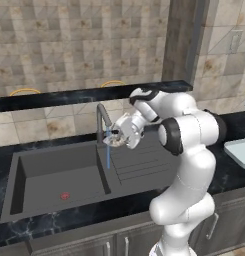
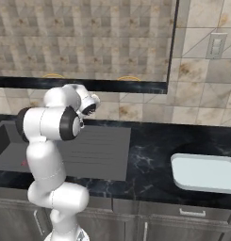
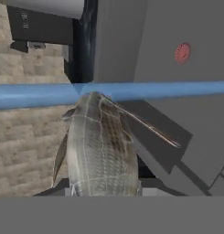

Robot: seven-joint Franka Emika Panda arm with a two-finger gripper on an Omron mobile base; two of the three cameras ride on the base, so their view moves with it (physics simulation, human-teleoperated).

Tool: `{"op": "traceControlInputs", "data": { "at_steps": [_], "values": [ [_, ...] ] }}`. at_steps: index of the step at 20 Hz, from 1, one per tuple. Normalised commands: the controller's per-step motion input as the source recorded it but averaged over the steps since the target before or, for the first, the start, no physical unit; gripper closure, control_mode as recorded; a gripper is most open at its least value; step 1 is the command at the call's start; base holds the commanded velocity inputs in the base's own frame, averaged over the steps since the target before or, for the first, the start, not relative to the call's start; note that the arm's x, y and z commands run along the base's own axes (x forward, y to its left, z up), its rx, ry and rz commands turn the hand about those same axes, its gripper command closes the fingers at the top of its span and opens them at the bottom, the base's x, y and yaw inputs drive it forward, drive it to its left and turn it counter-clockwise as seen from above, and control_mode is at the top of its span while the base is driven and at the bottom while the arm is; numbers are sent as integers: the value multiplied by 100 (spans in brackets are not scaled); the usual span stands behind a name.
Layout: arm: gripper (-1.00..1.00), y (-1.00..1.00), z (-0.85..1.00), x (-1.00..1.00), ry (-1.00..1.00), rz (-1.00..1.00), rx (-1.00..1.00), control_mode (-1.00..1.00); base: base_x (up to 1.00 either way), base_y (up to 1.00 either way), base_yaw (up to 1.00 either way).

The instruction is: Take the fish out of the fridge, briefly rinse it in the sink, and place it on the tray next to the sink.

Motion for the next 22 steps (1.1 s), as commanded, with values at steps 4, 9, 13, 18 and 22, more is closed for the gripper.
{"op": "traceControlInputs", "data": {
  "at_steps": [4, 9, 13, 18, 22],
  "values": [
    [100, -33, 13, 5, -23, -27, 1, -100, 0, 0, 0],
    [100, -40, 82, -84, -33, -21, 7, -100, 0, 0, 0],
    [100, -8, 96, -100, -39, -8, -4, -100, 0, 0, 0],
    [100, -2, 89, -100, -26, -8, -23, -100, 0, 0, 0],
    [100, 0, 77, -100, -17, -11, -39, -100, 0, 0, 0]
  ]
}}
